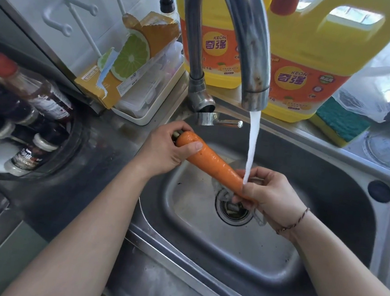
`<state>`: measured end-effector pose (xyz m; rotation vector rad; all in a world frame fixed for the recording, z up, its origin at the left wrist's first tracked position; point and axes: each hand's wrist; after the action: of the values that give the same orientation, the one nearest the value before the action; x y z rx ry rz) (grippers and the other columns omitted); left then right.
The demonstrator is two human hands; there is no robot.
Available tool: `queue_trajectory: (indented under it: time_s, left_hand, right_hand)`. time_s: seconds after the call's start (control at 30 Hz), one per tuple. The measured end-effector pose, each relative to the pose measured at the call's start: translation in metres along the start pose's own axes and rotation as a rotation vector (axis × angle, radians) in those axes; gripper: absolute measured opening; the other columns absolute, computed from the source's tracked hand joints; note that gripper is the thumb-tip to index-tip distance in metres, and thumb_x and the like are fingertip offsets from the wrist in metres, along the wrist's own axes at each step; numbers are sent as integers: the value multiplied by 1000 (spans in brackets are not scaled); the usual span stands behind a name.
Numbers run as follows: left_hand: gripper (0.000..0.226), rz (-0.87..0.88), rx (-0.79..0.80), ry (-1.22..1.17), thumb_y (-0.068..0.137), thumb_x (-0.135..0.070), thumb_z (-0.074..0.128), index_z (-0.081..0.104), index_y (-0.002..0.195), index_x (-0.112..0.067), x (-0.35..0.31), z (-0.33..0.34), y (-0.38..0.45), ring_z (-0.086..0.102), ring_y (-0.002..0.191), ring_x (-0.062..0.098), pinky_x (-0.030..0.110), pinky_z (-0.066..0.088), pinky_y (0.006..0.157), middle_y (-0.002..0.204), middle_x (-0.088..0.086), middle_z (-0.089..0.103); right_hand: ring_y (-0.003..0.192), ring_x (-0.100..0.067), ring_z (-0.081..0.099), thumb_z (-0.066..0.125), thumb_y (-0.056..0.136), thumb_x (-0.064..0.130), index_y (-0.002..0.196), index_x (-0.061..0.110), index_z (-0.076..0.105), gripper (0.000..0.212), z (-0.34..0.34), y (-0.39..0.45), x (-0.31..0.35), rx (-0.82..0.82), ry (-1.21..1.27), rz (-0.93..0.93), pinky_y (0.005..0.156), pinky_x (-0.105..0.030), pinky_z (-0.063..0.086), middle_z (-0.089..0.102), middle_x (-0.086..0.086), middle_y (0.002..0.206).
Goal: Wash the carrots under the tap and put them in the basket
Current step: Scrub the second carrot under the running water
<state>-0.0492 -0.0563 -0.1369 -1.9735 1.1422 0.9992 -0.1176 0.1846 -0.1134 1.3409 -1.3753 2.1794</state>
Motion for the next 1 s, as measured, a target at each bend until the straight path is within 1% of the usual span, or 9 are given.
queue_trajectory:
  time_s: [0.2,0.4,0.5,0.6,0.7,0.77,0.83,0.93,1.0]
  left_hand:
    - [41,8,-2,21,65,-70,67,61,90,-37,1,-3,-1,59,63,21,37,50,56,80,-4,59]
    - [50,0,-21,34,64,-71,64,63,88,-28,3,-4,-2,57,65,19,37,48,60,75,-3,59]
    - [53,-26,-86,116,63,-74,55,62,79,-24,-5,6,-6,53,68,13,31,44,63,71,-4,56]
    - [55,-72,-150,198,66,-72,53,60,71,-18,-18,22,-9,52,65,13,29,41,60,64,-4,53]
    - [53,-129,-170,266,71,-66,56,58,67,-14,-27,31,-8,55,67,19,33,45,62,62,1,54]
    - [54,-163,-157,290,72,-64,57,59,67,-11,-30,32,-7,57,69,21,36,47,64,63,4,56]
    - [53,-183,-129,311,72,-62,55,61,67,-10,-29,29,-5,58,71,24,37,49,67,64,5,57]
    - [49,-251,-101,292,69,-60,53,66,68,-13,-27,20,1,60,76,24,34,49,69,68,4,60]
    - [48,-280,-63,308,73,-59,53,67,69,-13,-24,17,3,60,75,22,30,46,65,67,3,61]
  right_hand:
    - [51,-18,61,71,83,1,106,-6,61,25,-1,0,-2,28,30,-9,42,-22,44,70,-14,69]
    - [66,-25,66,65,77,-1,108,-3,63,32,-9,-4,-5,186,103,1,51,-23,49,68,-22,83]
    - [51,-21,59,71,84,6,101,-7,61,23,-4,-2,-6,50,-97,-44,43,-22,45,70,-16,70]
    - [39,-8,55,82,77,32,79,9,55,36,6,-2,-2,-165,-362,-70,39,-20,40,69,-5,61]
    - [58,-13,65,66,69,75,76,21,54,55,10,1,1,-281,-793,-32,55,-30,51,70,3,63]
    - [70,-18,66,47,70,86,83,27,57,62,8,4,0,-277,-1019,-24,64,-35,54,70,5,71]
    - [73,-19,66,46,81,78,89,27,58,53,4,4,-5,-192,-997,-108,69,-39,55,70,4,75]
    - [70,-18,62,58,94,41,100,20,59,21,-8,-1,-14,69,-909,-224,70,-42,54,68,1,81]
    - [66,-17,63,63,94,10,106,18,63,14,-17,-4,-14,201,-624,-196,63,-36,56,68,-7,81]
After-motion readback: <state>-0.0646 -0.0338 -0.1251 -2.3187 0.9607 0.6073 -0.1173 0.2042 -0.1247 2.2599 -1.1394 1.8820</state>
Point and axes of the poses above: each hand's wrist, its own y-axis towards the middle knuckle, its own z-axis out of the palm, x = y × z
